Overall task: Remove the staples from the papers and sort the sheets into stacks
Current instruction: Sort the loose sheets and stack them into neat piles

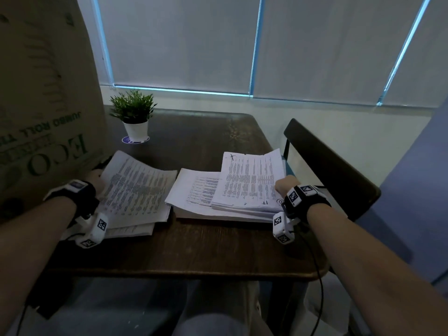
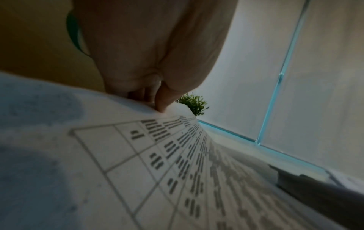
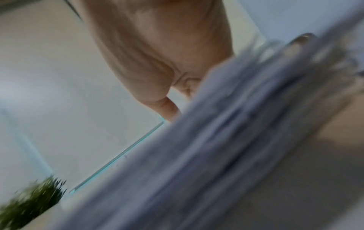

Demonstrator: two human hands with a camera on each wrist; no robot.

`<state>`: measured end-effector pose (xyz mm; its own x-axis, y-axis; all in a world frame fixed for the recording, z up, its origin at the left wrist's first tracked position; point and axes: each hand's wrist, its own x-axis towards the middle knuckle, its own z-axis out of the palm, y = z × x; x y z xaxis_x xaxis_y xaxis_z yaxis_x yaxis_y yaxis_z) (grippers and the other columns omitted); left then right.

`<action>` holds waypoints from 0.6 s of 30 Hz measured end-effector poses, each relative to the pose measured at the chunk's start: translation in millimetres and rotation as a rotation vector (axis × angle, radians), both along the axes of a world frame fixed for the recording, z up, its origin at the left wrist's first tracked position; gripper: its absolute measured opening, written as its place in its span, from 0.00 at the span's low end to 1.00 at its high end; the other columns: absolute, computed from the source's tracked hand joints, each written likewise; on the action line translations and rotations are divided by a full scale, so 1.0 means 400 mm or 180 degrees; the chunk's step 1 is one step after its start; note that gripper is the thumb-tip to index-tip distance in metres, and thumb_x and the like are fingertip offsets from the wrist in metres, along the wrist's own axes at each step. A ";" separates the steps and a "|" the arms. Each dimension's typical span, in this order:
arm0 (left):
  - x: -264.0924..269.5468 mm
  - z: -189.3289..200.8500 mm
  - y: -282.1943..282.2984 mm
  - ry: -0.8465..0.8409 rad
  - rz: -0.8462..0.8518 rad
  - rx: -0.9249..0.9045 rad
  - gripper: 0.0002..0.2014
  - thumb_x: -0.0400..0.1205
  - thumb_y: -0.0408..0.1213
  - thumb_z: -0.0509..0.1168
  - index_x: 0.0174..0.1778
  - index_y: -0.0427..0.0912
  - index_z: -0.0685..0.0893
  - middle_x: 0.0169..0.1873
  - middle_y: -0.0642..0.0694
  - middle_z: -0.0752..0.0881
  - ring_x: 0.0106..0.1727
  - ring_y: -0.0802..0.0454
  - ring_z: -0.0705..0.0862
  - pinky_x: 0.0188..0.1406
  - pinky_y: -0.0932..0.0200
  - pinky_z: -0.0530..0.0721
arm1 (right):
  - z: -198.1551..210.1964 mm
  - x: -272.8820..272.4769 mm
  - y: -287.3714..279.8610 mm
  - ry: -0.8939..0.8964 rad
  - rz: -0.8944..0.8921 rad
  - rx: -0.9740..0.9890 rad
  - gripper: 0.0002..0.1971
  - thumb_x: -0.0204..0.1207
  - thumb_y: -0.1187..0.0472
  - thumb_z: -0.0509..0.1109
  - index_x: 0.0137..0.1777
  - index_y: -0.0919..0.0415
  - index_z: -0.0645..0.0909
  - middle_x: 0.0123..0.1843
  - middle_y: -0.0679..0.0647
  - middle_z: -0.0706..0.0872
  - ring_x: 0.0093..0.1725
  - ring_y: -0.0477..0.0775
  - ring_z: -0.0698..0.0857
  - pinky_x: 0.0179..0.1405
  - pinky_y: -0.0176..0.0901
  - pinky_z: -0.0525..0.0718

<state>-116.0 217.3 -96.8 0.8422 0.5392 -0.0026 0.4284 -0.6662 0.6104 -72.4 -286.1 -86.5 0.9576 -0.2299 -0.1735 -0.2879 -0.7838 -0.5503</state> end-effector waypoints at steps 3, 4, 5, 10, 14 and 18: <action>-0.008 -0.022 -0.001 0.0426 0.0041 0.0349 0.20 0.88 0.31 0.50 0.74 0.25 0.68 0.71 0.27 0.71 0.69 0.32 0.72 0.67 0.45 0.69 | 0.013 0.006 0.040 -0.0255 -0.0424 -0.0656 0.23 0.82 0.57 0.63 0.75 0.66 0.71 0.76 0.64 0.73 0.74 0.65 0.72 0.68 0.50 0.76; -0.015 -0.029 0.002 0.0565 0.0051 0.0468 0.20 0.88 0.32 0.51 0.74 0.26 0.67 0.72 0.28 0.71 0.69 0.34 0.72 0.67 0.47 0.70 | 0.029 0.001 0.063 -0.0388 -0.0550 -0.0862 0.25 0.81 0.57 0.64 0.76 0.64 0.69 0.77 0.63 0.70 0.76 0.65 0.70 0.72 0.55 0.72; -0.020 -0.034 0.006 0.0739 0.0116 0.0535 0.20 0.87 0.32 0.54 0.74 0.26 0.68 0.71 0.29 0.72 0.69 0.35 0.74 0.66 0.48 0.71 | 0.046 -0.006 0.091 -0.0567 -0.0534 -0.0878 0.26 0.80 0.57 0.66 0.76 0.63 0.67 0.77 0.63 0.68 0.76 0.66 0.68 0.74 0.58 0.71; -0.060 -0.038 0.028 0.1230 0.0070 0.0303 0.40 0.76 0.46 0.73 0.79 0.33 0.63 0.73 0.31 0.70 0.70 0.35 0.74 0.65 0.45 0.75 | 0.118 -0.073 0.300 -0.1258 0.1309 0.0200 0.16 0.80 0.63 0.66 0.67 0.61 0.80 0.66 0.60 0.84 0.60 0.56 0.83 0.58 0.43 0.80; -0.060 -0.036 0.047 0.1342 0.0149 0.0050 0.40 0.71 0.39 0.77 0.76 0.30 0.68 0.70 0.30 0.74 0.70 0.36 0.74 0.65 0.46 0.74 | 0.125 -0.151 0.532 -0.0920 0.3003 -0.0303 0.17 0.83 0.59 0.65 0.70 0.58 0.82 0.67 0.55 0.86 0.64 0.52 0.84 0.64 0.40 0.78; -0.073 -0.027 0.033 0.1208 0.0229 -0.0403 0.36 0.69 0.32 0.79 0.72 0.29 0.73 0.66 0.30 0.78 0.64 0.33 0.78 0.62 0.43 0.78 | 0.049 -0.195 0.711 -0.0267 0.3660 -0.1282 0.19 0.83 0.57 0.65 0.70 0.63 0.81 0.68 0.60 0.84 0.67 0.60 0.81 0.66 0.48 0.79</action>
<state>-145.2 230.6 -107.7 0.7289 0.5721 -0.3760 0.6817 -0.5561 0.4753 -150.4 -1.5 -66.7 0.6430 0.7356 -0.2132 0.7105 -0.6768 -0.1927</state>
